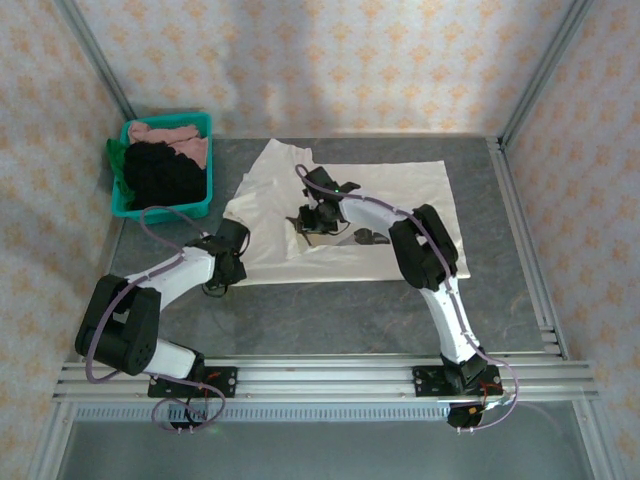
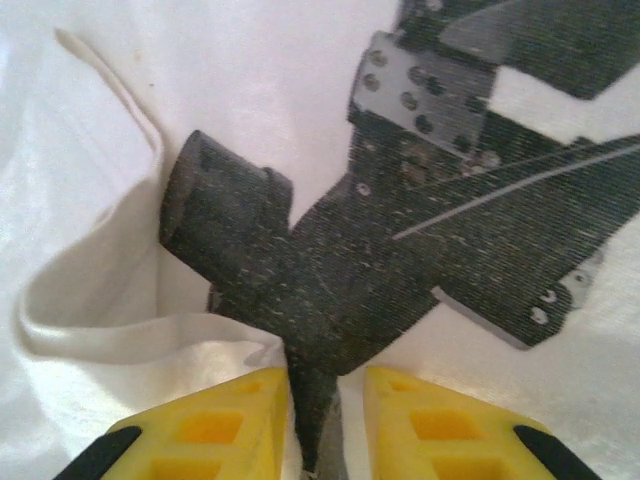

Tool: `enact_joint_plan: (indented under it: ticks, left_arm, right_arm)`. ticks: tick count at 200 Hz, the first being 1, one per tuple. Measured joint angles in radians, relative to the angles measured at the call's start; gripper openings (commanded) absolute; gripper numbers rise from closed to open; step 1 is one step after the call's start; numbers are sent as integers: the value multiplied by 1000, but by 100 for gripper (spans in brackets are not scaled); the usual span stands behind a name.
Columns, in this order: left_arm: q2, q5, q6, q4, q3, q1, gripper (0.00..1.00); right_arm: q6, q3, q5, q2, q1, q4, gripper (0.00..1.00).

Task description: Fold and stack the t-shirts

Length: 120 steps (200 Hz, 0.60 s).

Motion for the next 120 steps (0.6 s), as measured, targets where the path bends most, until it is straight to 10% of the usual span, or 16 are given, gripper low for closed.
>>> enact_joint_plan:
  ticks: [120]
  left_arm:
    - [0, 5, 0, 0, 0, 13, 17]
  right_arm:
    - [-33, 21, 23, 3, 43, -29, 33]
